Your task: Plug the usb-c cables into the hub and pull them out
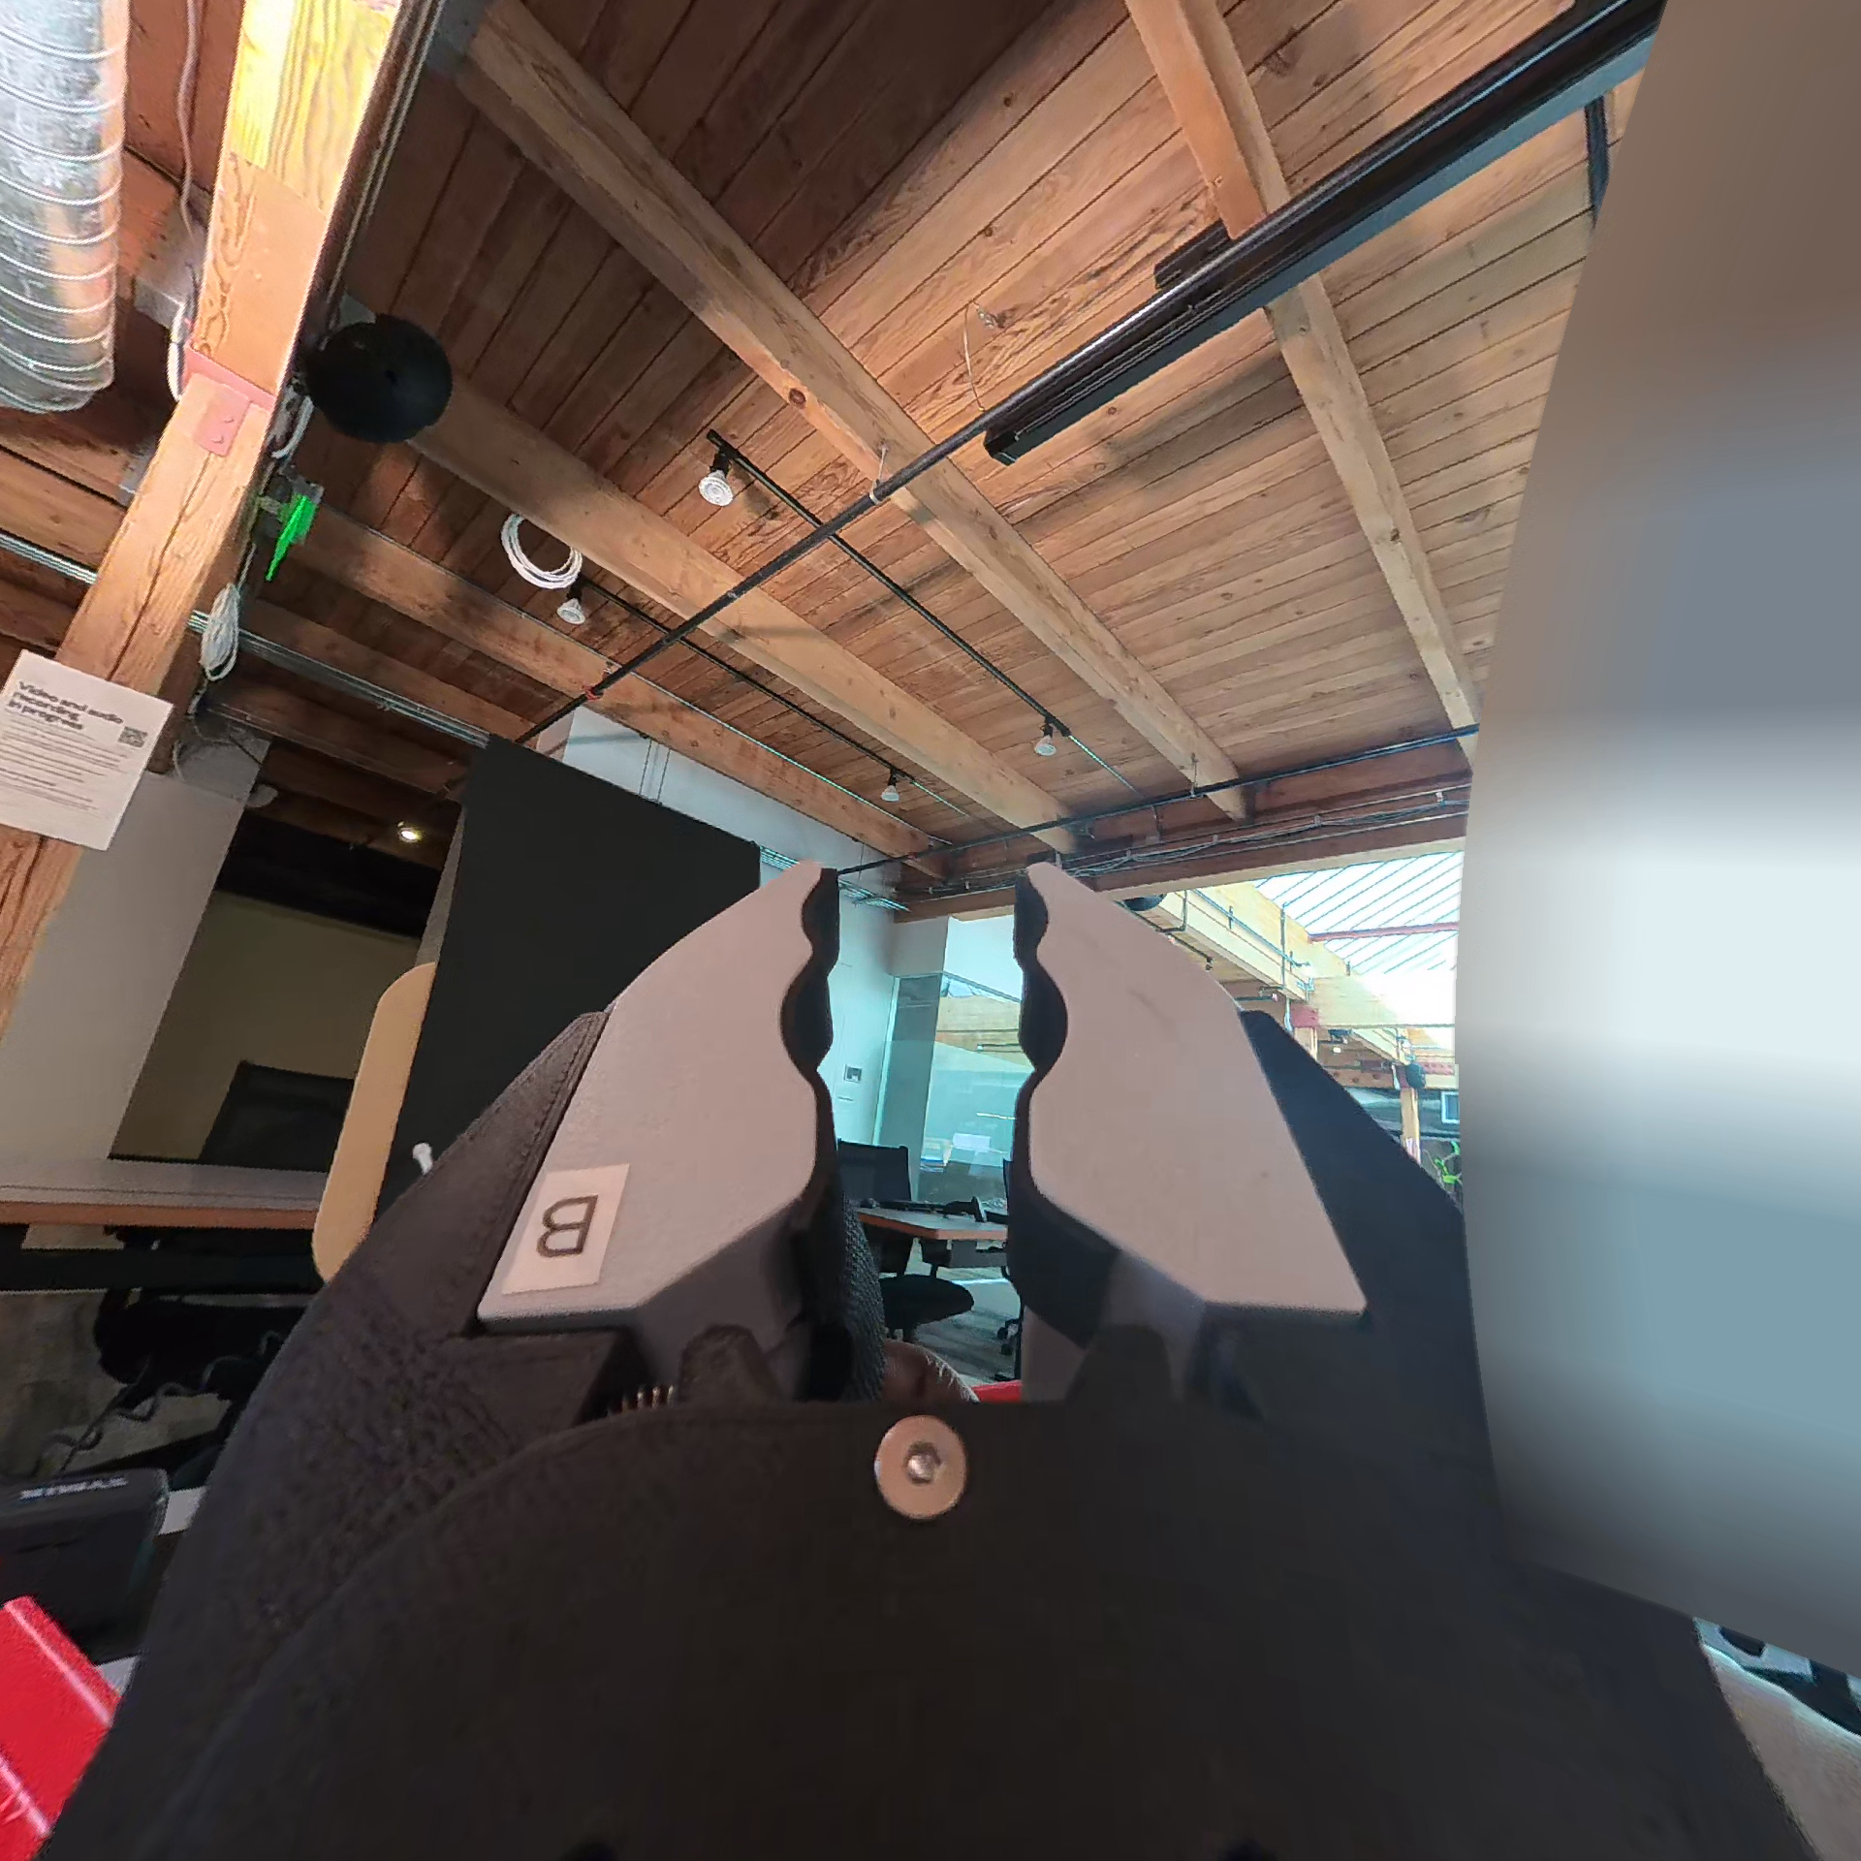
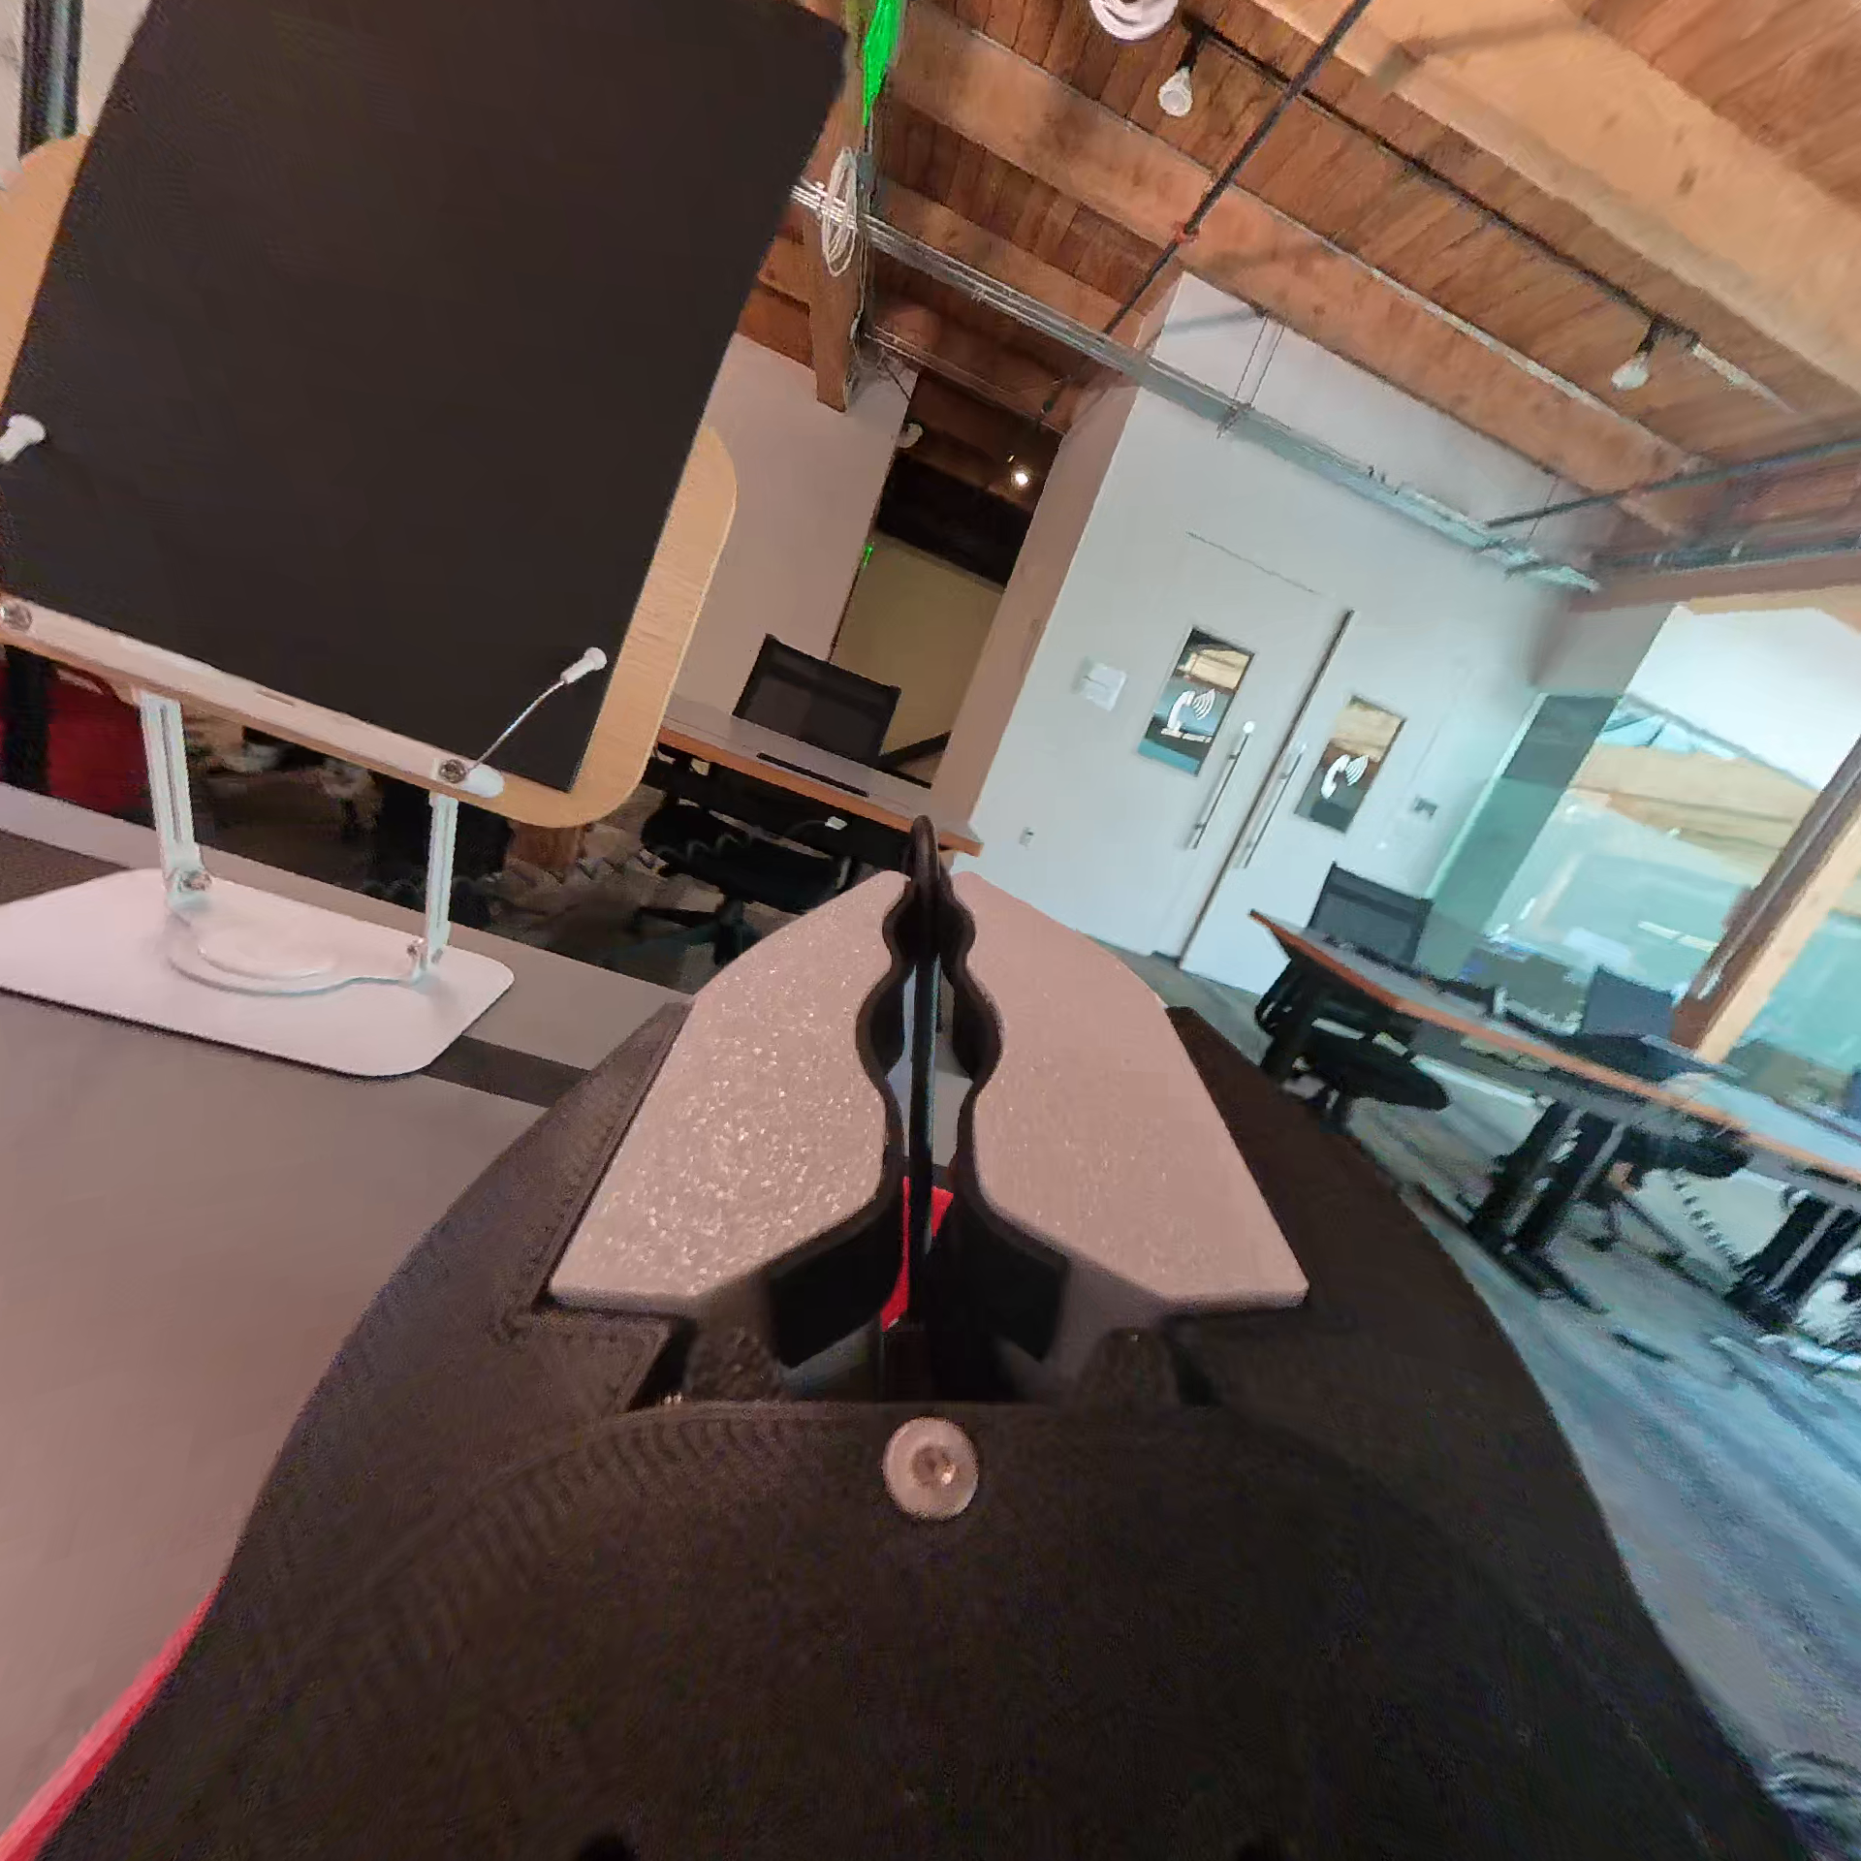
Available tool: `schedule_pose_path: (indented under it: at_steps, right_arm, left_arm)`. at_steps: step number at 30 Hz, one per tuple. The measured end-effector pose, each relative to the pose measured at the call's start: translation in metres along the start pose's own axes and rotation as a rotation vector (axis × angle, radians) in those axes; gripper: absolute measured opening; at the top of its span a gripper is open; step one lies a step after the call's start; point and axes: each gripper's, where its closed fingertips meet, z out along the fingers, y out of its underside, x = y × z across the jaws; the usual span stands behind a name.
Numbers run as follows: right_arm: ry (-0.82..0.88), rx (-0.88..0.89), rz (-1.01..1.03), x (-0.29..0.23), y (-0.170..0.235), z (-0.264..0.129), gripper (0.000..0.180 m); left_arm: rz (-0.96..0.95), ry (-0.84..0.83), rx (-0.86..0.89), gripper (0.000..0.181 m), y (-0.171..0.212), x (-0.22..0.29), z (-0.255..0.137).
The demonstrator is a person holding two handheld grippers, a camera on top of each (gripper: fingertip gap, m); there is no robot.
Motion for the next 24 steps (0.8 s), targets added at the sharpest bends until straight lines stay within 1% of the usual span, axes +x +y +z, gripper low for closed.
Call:
schedule_pose_path:
  at_steps: [4, 5, 7, 9, 12, 14, 16, 18, 20, 22, 24]
  right_arm:
    - [-0.035, -0.138, 0.047, -0.002, 0.045, 0.015, 0.004]
    - [-0.052, -0.163, 0.046, -0.004, 0.052, 0.016, 0.004]
    - [-0.064, -0.171, 0.069, -0.006, 0.055, 0.016, 0.01]
    - [-0.114, -0.152, 0.149, -0.009, 0.048, 0.015, 0.027]
    - [-0.215, -0.105, 0.361, -0.011, 0.029, 0.011, 0.049]
    - [-0.297, -0.079, 0.47, -0.015, 0.016, 0.004, 0.061]
    - [-0.376, -0.043, 0.574, -0.021, -0.001, -0.007, 0.068]
    - [-0.43, -0.065, 0.653, -0.025, -0.006, -0.019, 0.072]
    - [-0.443, -0.211, 0.686, -0.027, 0.011, -0.03, 0.062]
    - [-0.455, -0.416, 0.671, -0.031, 0.042, -0.046, 0.036]
    - [-0.354, -0.611, 0.558, -0.023, 0.081, -0.059, 0.031]
  left_arm:
    - [0.0, -0.01, 0.003, 0.033, -0.002, -0.004, -0.002]
    - [0.004, -0.013, 0.004, 0.033, -0.002, -0.005, -0.002]
    - [0.01, -0.018, 0.001, 0.033, -0.002, -0.006, -0.002]
    - [0.008, -0.015, -0.009, 0.033, 0.001, -0.006, -0.002]
    - [0.002, -0.001, -0.025, 0.033, 0.004, -0.002, 0.0]
    - [0.009, 0.009, -0.035, 0.033, 0.005, 0.001, 0.001]
    - [0.023, 0.016, -0.053, 0.033, 0.008, 0.003, 0.002]
    - [0.029, 0.022, -0.07, 0.033, 0.011, 0.005, 0.003]
    - [0.028, 0.032, -0.077, 0.033, 0.012, 0.007, 0.004]
    - [0.028, 0.037, -0.076, 0.032, 0.012, 0.009, 0.004]
    - [0.027, 0.038, -0.077, 0.032, 0.013, 0.009, 0.005]
